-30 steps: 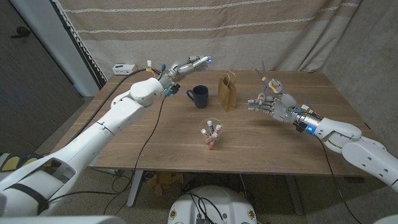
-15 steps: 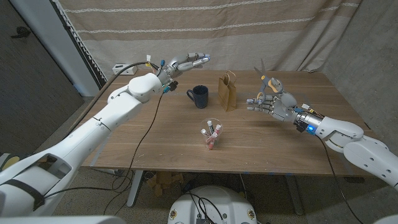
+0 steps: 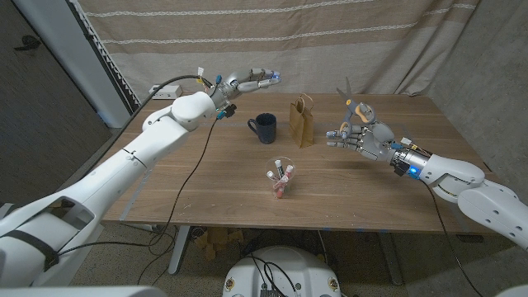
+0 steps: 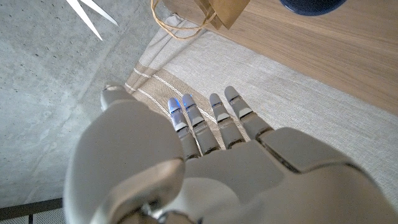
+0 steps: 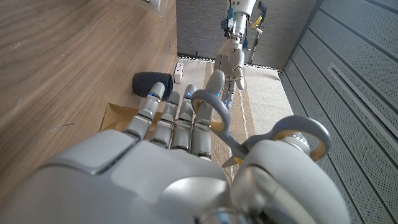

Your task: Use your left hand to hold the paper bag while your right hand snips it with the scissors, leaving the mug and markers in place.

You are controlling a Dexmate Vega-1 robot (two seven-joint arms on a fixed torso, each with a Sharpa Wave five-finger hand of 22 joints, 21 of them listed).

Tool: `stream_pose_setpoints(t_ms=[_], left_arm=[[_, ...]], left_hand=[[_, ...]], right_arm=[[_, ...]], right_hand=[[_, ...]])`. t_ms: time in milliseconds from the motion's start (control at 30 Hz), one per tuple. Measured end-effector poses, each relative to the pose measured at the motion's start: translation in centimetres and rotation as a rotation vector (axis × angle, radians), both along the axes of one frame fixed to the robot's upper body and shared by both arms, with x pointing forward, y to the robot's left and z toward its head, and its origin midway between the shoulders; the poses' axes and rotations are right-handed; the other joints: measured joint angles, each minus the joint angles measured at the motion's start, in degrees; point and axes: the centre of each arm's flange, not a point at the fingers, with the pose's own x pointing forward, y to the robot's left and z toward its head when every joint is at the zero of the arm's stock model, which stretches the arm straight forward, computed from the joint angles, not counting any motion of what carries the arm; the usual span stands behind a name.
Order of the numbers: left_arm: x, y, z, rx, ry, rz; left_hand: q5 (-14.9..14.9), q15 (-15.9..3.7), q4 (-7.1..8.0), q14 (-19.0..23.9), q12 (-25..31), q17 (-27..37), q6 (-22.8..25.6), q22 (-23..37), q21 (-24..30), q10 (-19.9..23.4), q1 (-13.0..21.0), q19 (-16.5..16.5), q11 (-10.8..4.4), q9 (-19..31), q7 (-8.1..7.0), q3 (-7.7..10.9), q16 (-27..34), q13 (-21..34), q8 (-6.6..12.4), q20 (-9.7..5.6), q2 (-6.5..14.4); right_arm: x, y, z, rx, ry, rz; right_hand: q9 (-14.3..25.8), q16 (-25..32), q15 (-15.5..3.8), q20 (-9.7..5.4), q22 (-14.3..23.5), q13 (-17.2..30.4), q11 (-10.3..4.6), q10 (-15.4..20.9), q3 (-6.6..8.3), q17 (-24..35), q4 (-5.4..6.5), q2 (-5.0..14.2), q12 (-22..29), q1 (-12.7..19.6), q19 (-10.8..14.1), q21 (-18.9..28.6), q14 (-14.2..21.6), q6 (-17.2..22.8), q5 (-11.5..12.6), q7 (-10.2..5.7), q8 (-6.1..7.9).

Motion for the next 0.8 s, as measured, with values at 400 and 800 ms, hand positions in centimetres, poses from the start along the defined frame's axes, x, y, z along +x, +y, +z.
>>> stream_pose_setpoints(t_ms=[400, 800], left_arm=[[0.4, -0.7, 0.4, 0.068, -0.035, 0.027], [0.4, -1.9, 1.5, 0.191, -0.091, 0.059]], left_hand=[[0.0, 0.19, -0.18, -3.3, 0.4, 0.0, -2.4, -0.1, -1.2, -2.1, 1.1, -1.3, 0.01, 0.0, -0.15, 0.18, 0.0, 0.0, -0.05, 0.10, 0.0], [0.3, 0.20, -0.72, -6.5, 0.2, 0.0, -7.3, -0.4, -2.5, -6.2, 2.0, -2.4, 0.12, 0.0, -0.94, 0.22, 0.0, -0.2, -0.55, 0.31, -0.5]], right_arm=[[-0.3, 0.1, 0.0, -0.002, -0.004, 0.003], [-0.4, 0.0, -0.1, 0.000, -0.006, -0.003]], right_hand=[[0.0, 0.0, 0.14, 0.31, 0.0, 0.0, 0.00, 0.0, 0.07, 0.0, 0.08, 0.60, -0.2, 0.6, 0.3, -0.2, 0.1, 0.0, 0.0, -0.01, -0.06], [0.0, -0.4, -0.08, 0.30, 0.0, 0.0, 0.00, 0.0, 0.09, 0.0, 0.09, 0.98, -0.4, 1.0, 0.3, -0.7, 0.6, -0.2, 0.0, -0.21, -0.25]])
